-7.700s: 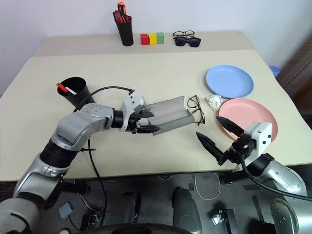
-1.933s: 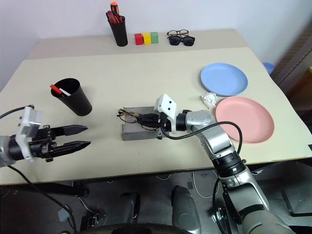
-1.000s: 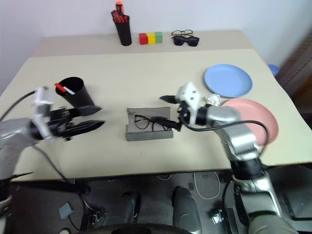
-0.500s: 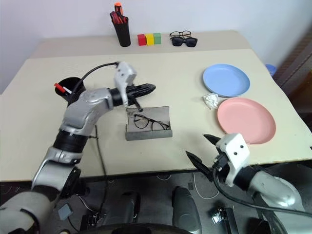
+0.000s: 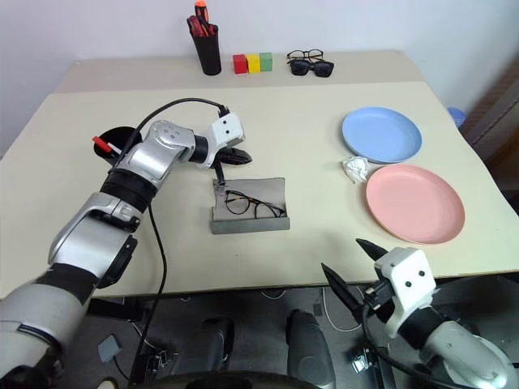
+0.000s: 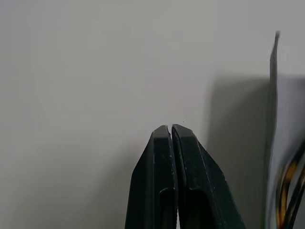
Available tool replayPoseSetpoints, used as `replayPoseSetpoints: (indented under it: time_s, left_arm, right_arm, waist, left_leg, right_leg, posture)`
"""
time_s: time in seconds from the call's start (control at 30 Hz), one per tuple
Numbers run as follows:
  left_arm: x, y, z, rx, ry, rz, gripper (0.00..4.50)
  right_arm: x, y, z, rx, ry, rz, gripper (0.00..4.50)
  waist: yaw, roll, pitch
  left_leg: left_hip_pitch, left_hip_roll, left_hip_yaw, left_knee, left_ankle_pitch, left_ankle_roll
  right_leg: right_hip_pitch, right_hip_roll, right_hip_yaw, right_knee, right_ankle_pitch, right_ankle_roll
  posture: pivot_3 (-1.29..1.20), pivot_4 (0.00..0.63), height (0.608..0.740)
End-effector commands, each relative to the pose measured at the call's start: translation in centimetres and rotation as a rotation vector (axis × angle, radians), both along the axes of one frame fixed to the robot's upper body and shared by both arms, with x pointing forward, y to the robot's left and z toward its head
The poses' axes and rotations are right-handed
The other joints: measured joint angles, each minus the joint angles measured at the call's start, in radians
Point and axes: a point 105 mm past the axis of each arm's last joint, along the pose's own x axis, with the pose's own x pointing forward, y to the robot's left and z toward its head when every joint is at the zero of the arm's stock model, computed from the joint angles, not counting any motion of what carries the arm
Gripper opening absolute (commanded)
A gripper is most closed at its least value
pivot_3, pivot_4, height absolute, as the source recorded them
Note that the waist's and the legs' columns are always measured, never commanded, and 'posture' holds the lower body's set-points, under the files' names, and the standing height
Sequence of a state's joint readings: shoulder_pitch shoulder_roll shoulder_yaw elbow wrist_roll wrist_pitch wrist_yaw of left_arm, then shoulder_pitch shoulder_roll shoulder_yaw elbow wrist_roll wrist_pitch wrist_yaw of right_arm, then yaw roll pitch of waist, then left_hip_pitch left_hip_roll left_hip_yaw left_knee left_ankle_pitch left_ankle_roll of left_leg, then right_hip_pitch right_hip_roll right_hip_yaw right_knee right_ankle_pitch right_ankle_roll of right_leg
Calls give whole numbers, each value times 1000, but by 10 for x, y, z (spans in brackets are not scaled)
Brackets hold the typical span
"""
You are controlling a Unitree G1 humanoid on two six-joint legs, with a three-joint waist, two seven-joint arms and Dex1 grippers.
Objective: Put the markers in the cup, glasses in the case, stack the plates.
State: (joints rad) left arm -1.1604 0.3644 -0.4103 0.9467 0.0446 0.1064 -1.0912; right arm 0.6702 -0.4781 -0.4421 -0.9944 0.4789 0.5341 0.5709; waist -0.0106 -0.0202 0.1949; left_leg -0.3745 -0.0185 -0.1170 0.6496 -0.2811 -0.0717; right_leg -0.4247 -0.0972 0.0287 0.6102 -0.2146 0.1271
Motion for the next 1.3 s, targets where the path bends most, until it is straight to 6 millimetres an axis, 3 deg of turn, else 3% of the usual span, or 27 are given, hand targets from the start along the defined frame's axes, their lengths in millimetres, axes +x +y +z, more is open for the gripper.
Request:
replayPoseSetpoints:
  time_s: [0.03, 0.37, 0.63, 0.73, 0.87, 0.97, 1.03, 1.1, 1.2, 1.3]
  left_arm:
    - [-9, -1, 8, 32, 81, -98, 33]
    - [-44, 24, 12, 89, 359, -250, 33]
    - [-93, 34, -13, 158, 485, -313, 33]
    - [-102, 33, -17, 135, 498, -318, 33]
    - [-85, 14, 19, -73, 335, -282, 33]
    - [-72, -9, 74, -373, 80, -291, 33]
    - [-85, -20, 91, -472, 58, -351, 33]
    - [-94, -25, 94, -501, 83, -387, 33]
    - [-116, -32, 79, -493, 203, -488, 843]
    - [-123, -34, 64, -443, 225, -517, 2327]
  right_arm:
    - [-3, -6, 7, -17, -30, -6, 4129]
    - [-6, -16, 7, -12, -33, -35, 4129]
    - [6, -36, -10, 23, 23, -103, 4129]
    - [8, -43, -9, 23, 15, -115, 4129]
    - [19, -59, 0, 14, -49, -189, 4129]
    - [35, -83, -3, -21, -58, -291, 4129]
    - [47, -95, -9, -40, -55, -334, 4129]
    - [54, -101, -12, -54, -54, -348, 4129]
    - [70, -107, -23, -69, -25, -344, 4129]
    - [80, -108, -28, -73, -14, -320, 4129]
  waist:
    - [0, -1, 1]
    - [-3, -1, 1]
    - [-3, 0, 0]
    - [1, 1, 0]
    - [2, 1, 0]
    - [0, -1, 1]
    - [-3, 0, 1]
    - [-4, 1, 0]
    - [-8, 6, -2]
    - [-7, 7, -2]
  left_leg:
    - [0, 0, 0, 0, 0, 0]
    - [0, 0, 0, 0, 0, 0]
    - [1, 1, 0, 0, 0, 0]
    - [1, 1, 0, 0, 0, 0]
    - [0, 1, 0, 3, 0, 0]
    - [0, 1, 0, 5, 0, 0]
    - [0, 1, 0, 5, 0, 0]
    - [1, 1, 0, 2, 0, 0]
    - [2, 1, 0, -1, 0, 0]
    - [3, 0, 0, 0, 0, 0]
  right_leg:
    - [0, 0, 0, 0, 0, 0]
    - [0, 0, 0, 1, 0, -1]
    - [0, 0, 0, 2, 0, -1]
    - [0, 0, 0, 3, 0, -1]
    - [1, 0, 0, 3, 0, -1]
    - [1, 0, 0, 3, 0, -2]
    - [2, 0, 0, 2, 1, -2]
    - [2, 0, 0, 2, 1, -2]
    - [1, 0, 0, 3, 3, -2]
    - [1, 0, 0, 3, 3, -3]
  posture:
    - [0, 150, 740]
    - [0, 150, 740]
    - [0, 150, 740]
    - [0, 150, 740]
    - [0, 150, 740]
    - [0, 150, 740]
    - [0, 150, 740]
    - [0, 150, 740]
    - [0, 150, 740]
    - [0, 150, 740]
